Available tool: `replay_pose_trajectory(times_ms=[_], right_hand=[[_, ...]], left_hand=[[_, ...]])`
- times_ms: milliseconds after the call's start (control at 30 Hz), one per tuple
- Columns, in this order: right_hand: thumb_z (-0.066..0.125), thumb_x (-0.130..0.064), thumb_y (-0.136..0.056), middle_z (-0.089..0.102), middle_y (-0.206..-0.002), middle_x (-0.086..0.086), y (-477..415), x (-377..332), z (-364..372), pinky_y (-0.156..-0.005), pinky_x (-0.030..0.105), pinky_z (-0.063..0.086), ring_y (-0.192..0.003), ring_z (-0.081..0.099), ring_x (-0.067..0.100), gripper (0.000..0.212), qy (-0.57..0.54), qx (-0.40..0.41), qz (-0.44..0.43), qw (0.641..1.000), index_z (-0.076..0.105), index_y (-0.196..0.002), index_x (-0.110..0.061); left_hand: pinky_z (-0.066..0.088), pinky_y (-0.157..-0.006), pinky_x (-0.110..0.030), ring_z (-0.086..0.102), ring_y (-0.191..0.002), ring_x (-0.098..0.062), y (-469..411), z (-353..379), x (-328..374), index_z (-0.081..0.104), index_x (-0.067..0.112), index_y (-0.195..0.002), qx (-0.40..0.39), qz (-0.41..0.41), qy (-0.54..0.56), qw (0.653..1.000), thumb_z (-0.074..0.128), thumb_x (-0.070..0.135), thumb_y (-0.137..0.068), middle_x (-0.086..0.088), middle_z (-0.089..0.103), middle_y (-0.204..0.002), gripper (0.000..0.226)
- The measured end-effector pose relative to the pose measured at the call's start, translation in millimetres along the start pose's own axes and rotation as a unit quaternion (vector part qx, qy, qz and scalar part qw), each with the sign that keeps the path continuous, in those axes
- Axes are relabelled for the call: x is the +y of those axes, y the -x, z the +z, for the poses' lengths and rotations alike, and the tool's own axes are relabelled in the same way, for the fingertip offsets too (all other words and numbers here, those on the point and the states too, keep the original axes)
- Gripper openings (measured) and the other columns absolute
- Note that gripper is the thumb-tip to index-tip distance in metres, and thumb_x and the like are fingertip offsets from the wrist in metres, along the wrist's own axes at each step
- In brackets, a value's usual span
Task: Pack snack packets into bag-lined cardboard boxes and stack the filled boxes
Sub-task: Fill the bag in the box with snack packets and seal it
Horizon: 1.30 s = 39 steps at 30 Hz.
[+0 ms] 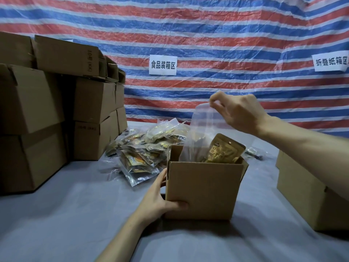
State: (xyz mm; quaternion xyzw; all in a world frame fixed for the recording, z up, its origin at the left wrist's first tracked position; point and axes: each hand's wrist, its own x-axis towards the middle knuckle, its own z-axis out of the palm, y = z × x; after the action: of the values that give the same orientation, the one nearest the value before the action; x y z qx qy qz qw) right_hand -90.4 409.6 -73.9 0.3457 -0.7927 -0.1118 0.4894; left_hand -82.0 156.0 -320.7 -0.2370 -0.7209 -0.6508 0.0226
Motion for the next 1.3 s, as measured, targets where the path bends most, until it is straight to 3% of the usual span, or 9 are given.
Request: replay_pose_trajectory(times_ms=[133,233,367,533,633,733,900,1067,1300], right_hand=[[0.052,-0.03,-0.103,0.063,-0.066,0.005,-2,-22,7,-0.041,0.035,0.048,-0.045,0.054,0.021,0.034,-0.067,-0.035,-0.044,0.996,0.064,-0.112,0.001],[0.061,-0.05,-0.087,0.055,-0.069,-0.007,-4,-36,11,-0.054,0.024,0.046,-0.053,0.049,0.006,0.055,-0.223,-0.139,0.056,0.963,0.056,-0.124,-0.009],[0.084,-0.051,-0.065,0.068,-0.079,0.001,-3,-31,2,-0.066,0.02,0.051,-0.068,0.064,0.004,0.076,-0.353,-0.251,0.215,0.875,0.051,-0.128,-0.024],[0.09,-0.037,-0.07,0.077,-0.092,-0.008,7,-19,-16,-0.074,0.022,0.059,-0.089,0.072,0.012,0.039,-0.328,-0.47,0.262,0.776,0.074,-0.104,-0.025],[0.088,-0.037,-0.074,0.071,-0.085,-0.002,17,-31,-10,-0.071,0.029,0.06,-0.083,0.067,0.018,0.029,-0.228,-0.474,0.24,0.816,0.072,-0.09,-0.021],[0.085,-0.035,-0.078,0.059,-0.072,-0.002,17,-41,-7,-0.054,0.021,0.045,-0.069,0.057,0.016,0.027,-0.182,-0.443,0.222,0.849,0.062,-0.078,-0.02],[0.086,-0.028,-0.078,0.063,-0.078,0.001,5,-39,-13,-0.062,0.036,0.058,-0.073,0.062,0.017,0.027,-0.167,-0.387,0.216,0.881,0.061,-0.079,-0.017],[0.072,-0.005,-0.082,0.056,-0.071,0.0,7,-40,-14,-0.054,0.032,0.045,-0.064,0.054,0.016,0.025,-0.127,-0.298,0.19,0.927,0.053,-0.072,-0.019],[0.073,-0.007,-0.086,0.064,-0.078,0.0,13,-47,-5,-0.062,0.027,0.059,-0.072,0.064,0.015,0.02,-0.188,-0.356,0.214,0.89,0.062,-0.079,-0.021]], left_hand=[[0.053,-0.083,-0.017,0.064,-0.117,-0.007,1,0,1,0.05,0.034,-0.143,0.002,0.007,-0.009,1.0,0.096,0.022,-0.053,0.013,0.068,-0.123,0.101],[0.053,-0.085,-0.019,0.063,-0.119,-0.008,1,-1,1,0.048,0.033,-0.145,0.0,0.006,-0.007,1.0,0.097,0.021,-0.052,0.011,0.067,-0.127,0.105],[0.052,-0.084,-0.014,0.061,-0.12,-0.005,1,-1,0,0.047,0.032,-0.145,-0.003,0.009,-0.012,1.0,0.097,0.02,-0.053,0.015,0.067,-0.125,0.105],[0.053,-0.079,-0.015,0.062,-0.118,-0.008,1,-1,-2,0.046,0.032,-0.145,-0.001,-0.001,-0.01,1.0,0.097,0.026,-0.05,0.016,0.069,-0.121,0.108],[0.055,-0.077,-0.018,0.064,-0.117,-0.011,1,0,-1,0.045,0.032,-0.147,0.001,-0.002,-0.011,1.0,0.098,0.028,-0.049,0.012,0.068,-0.123,0.112],[0.055,-0.083,-0.021,0.067,-0.115,-0.011,1,1,0,0.047,0.032,-0.146,-0.003,0.002,-0.008,1.0,0.097,0.023,-0.05,0.006,0.068,-0.126,0.108],[0.055,-0.083,-0.021,0.065,-0.117,-0.012,3,1,3,0.048,0.031,-0.145,-0.003,0.005,-0.002,1.0,0.096,0.021,-0.051,0.009,0.068,-0.126,0.106],[0.053,-0.084,-0.018,0.062,-0.119,-0.009,3,1,5,0.047,0.026,-0.147,-0.003,0.006,-0.01,1.0,0.094,0.025,-0.053,0.01,0.068,-0.125,0.106],[0.053,-0.099,-0.032,0.055,-0.129,-0.017,3,2,5,0.047,0.032,-0.147,0.004,0.004,-0.023,1.0,0.094,0.029,-0.052,0.005,0.065,-0.131,0.107]])
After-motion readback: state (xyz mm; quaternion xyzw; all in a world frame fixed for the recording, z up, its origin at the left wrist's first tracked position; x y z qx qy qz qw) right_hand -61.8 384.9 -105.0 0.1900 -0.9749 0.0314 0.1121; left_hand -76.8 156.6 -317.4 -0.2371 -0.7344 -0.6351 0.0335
